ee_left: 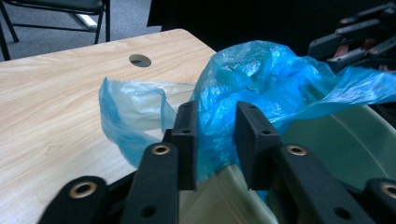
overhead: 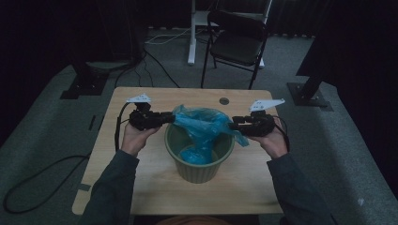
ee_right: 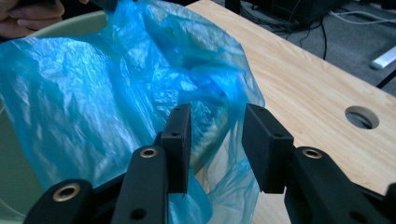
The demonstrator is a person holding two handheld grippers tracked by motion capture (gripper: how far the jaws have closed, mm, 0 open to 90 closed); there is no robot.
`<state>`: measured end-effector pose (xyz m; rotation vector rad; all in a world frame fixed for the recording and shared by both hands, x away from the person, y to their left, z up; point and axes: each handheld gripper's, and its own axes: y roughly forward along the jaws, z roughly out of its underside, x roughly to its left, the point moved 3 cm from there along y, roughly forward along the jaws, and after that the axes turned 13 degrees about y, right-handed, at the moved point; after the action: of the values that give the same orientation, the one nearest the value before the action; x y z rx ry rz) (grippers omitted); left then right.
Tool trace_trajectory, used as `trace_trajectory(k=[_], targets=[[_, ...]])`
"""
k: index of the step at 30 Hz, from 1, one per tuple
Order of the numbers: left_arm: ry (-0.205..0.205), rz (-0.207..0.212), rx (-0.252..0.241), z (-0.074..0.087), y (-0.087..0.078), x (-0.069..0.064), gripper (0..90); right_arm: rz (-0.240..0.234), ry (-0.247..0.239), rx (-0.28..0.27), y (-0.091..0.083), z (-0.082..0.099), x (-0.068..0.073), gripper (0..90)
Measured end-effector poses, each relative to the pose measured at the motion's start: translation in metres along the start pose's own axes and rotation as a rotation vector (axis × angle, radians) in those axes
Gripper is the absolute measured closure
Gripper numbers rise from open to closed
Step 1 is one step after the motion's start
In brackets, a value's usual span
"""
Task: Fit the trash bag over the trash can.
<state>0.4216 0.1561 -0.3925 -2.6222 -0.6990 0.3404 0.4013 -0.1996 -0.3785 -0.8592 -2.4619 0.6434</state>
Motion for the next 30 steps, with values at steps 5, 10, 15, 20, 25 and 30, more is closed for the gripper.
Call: trace_trajectory(k=[5, 10, 15, 20, 25, 30], targets=[[0.003, 0.018, -0.002, 0.002, -0.005, -0.001, 78.4, -0.049, 0.051, 0.019, 0.003, 0.003, -0.004, 66.5], [-0.001, 0.023, -0.015, 0.005, -0.01, -0.004, 83.2, -0.069, 0.057, 0.026, 0.002, 0.003, -0.002, 76.0], [0.002, 0.038, -0.016, 0.01, -0.018, -0.009, 84.5, -0.086, 0.074, 0.017, -0.005, 0.004, -0.001, 83.7], [-0.01, 0.068, -0.023, 0.017, -0.027, -0.016, 85.0, -0.094, 0.085, 0.038, -0.013, 0.017, 0.0, 89.4], [-0.015, 0.069, -0.022, 0.018, -0.028, -0.017, 84.6, -0.083, 0.082, 0.033, -0.015, 0.021, 0.0, 79.7], [-0.018, 0.06, -0.023, 0.016, -0.026, -0.015, 84.0, -0.041, 0.078, -0.036, -0.012, 0.002, -0.001, 61.1]])
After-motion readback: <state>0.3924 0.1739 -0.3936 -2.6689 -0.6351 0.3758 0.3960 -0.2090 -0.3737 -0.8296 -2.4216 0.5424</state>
